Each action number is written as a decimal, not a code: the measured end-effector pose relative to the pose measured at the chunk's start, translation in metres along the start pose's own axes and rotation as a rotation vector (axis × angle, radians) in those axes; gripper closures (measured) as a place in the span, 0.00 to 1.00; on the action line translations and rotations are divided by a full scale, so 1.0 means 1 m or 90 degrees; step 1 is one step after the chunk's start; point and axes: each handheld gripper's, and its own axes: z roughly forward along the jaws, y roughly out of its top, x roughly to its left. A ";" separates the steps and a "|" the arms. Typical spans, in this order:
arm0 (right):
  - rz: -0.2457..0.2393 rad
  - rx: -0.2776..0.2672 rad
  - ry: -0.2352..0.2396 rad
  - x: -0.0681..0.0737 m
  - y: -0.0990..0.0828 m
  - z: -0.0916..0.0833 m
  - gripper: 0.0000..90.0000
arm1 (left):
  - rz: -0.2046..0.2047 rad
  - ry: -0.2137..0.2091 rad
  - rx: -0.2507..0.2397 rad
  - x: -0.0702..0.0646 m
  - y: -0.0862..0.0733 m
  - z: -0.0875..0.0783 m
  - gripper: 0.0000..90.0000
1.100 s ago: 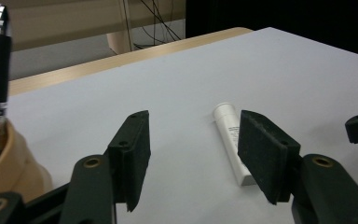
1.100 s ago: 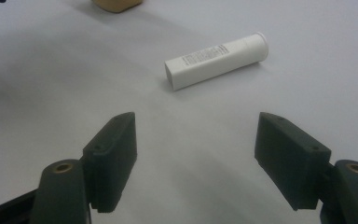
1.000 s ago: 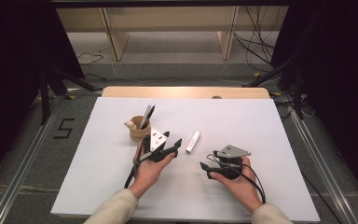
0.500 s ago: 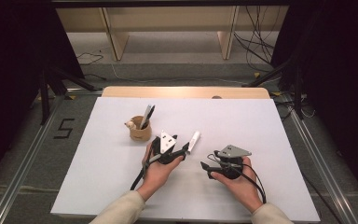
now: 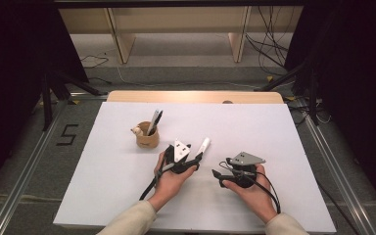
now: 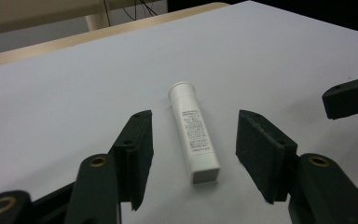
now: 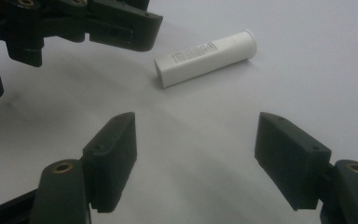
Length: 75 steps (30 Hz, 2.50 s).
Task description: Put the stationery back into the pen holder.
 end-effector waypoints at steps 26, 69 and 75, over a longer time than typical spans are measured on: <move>0.003 0.002 -0.005 -0.004 -0.001 -0.002 0.33 | 0.021 0.022 0.064 -0.007 -0.004 0.017 0.56; 0.005 0.001 -0.003 -0.005 -0.001 -0.002 0.33 | -0.011 0.020 0.154 -0.010 0.001 0.035 0.71; 0.006 0.001 -0.002 -0.005 -0.001 -0.002 0.33 | -0.027 0.023 0.153 -0.009 0.002 0.035 0.75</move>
